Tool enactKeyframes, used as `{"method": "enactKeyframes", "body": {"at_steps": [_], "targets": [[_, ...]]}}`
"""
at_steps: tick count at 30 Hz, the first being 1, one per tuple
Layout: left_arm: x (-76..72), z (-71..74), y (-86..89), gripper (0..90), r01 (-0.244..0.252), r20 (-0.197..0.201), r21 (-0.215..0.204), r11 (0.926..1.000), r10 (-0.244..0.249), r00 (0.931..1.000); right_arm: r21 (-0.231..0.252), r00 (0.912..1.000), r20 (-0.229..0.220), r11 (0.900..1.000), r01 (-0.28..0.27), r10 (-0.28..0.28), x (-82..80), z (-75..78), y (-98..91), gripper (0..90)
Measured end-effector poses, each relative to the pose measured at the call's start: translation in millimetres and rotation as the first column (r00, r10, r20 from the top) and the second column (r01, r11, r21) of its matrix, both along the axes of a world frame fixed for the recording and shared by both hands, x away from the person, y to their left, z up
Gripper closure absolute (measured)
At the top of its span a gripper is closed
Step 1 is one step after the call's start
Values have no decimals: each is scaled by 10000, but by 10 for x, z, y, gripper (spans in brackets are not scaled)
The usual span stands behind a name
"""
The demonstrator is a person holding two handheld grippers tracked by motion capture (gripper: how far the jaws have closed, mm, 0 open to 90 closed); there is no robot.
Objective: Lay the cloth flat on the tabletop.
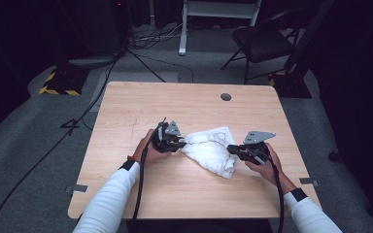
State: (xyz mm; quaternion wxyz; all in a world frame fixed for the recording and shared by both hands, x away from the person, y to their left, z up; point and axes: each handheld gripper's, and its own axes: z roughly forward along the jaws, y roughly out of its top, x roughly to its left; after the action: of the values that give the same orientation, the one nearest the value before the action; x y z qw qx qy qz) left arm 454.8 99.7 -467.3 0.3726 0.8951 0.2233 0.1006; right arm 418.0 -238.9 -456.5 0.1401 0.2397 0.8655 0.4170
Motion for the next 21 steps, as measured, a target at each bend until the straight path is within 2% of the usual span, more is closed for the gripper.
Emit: {"method": "enactKeyframes", "body": {"at_steps": [3,6,8,12,14,16,17,19,21], "targets": [[-3,-30,48,745,-88,-90,11,10000,88,9999,58,9969,-127,9969,-781,781,-122,24,101,842],[-19,-65,100,745,-205,-199,8,9998,205,9996,-79,9871,-324,9875,-1573,1570,-236,21,219,829],[-34,-94,141,745,-335,-188,156,9993,338,9993,-49,9812,-431,9821,-1883,1879,-294,13,277,814],[-71,-143,208,734,-494,-258,345,9982,503,9984,-282,9712,-558,9719,-2336,2318,-412,-22,387,774],[-83,-155,232,731,-544,-246,348,9979,553,9982,-374,9710,-619,9716,-2337,2311,-439,-39,406,709],[-85,-153,242,724,-578,-253,375,9976,587,9980,-412,9713,-545,9714,-2339,2316,-455,-17,390,684],[-84,-150,244,714,-631,-221,328,9975,638,9977,-390,9736,-452,9735,-2254,2237,-448,3,373,671],[-83,-141,248,689,-674,-229,311,9972,681,9974,37,9817,-342,9823,-1873,1873,-406,74,291,647],[-85,-130,261,665,-694,-207,227,9973,699,9973,251,9896,-184,9895,-1425,1430,-353,135,209,631]]}}
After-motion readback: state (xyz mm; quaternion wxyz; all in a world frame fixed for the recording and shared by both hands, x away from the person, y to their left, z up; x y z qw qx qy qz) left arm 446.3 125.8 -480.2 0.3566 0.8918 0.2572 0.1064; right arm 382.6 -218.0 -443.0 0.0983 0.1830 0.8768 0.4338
